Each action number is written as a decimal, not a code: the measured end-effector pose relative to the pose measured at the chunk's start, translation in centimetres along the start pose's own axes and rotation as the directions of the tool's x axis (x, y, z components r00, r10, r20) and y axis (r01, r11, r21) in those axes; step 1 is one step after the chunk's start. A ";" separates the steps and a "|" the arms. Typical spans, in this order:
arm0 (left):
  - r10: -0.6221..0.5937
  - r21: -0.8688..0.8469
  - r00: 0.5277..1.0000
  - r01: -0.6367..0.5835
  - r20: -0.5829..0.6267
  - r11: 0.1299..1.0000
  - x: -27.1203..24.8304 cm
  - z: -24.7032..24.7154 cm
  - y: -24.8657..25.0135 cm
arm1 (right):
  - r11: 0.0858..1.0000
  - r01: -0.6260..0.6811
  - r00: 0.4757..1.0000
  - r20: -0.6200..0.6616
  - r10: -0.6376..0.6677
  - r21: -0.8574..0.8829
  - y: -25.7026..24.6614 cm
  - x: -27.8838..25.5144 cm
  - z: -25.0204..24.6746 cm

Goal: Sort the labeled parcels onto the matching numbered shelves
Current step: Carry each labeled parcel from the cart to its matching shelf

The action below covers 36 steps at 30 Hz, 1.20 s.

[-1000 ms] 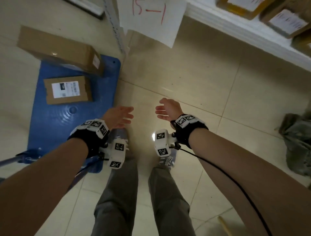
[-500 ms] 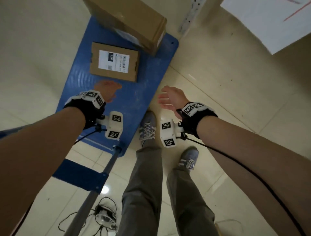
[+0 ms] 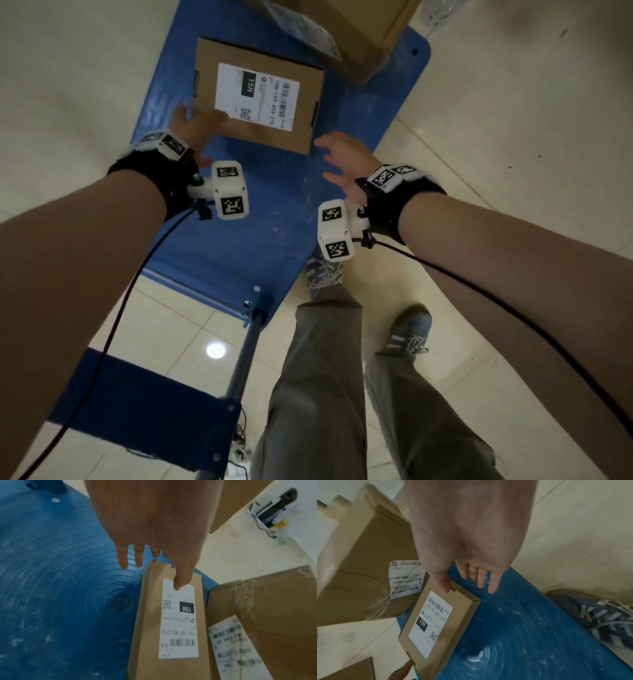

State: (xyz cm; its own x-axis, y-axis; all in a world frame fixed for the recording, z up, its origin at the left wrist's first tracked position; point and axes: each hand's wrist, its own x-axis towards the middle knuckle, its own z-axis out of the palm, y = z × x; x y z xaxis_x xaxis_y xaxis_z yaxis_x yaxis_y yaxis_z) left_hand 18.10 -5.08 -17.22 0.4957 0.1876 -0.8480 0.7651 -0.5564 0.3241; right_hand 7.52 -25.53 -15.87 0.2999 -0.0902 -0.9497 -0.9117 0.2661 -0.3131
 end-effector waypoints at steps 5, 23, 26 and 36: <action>-0.060 -0.011 0.997 0.061 0.048 0.998 0.6 0.8 -1.0 | 0.999 -0.013 0.999 0.039 0.011 0.048 -0.1 0.6 0.1; -0.106 -0.110 0.898 0.168 0.428 0.980 -14.8 7.3 -2.8 | 0.861 0.046 0.985 -0.166 0.044 0.507 5.6 -10.7 -12.4; -0.076 -0.005 0.839 0.093 0.538 0.996 -18.2 10.5 -1.3 | 0.766 0.158 0.965 -0.261 0.013 0.623 6.4 -13.4 -16.4; -0.049 0.013 0.701 0.057 0.711 0.998 -29.3 21.5 -0.7 | 0.731 0.323 0.946 -0.213 -0.243 0.601 10.8 -22.1 -27.7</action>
State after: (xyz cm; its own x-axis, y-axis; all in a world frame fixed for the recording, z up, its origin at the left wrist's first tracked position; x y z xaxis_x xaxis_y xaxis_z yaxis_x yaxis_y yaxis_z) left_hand -5.74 -27.59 -1.62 0.0175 -0.4167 -0.9089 0.7867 -0.5553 0.2698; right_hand -16.71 -47.30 1.80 0.4460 -0.3542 -0.8220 -0.4008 0.7421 -0.5373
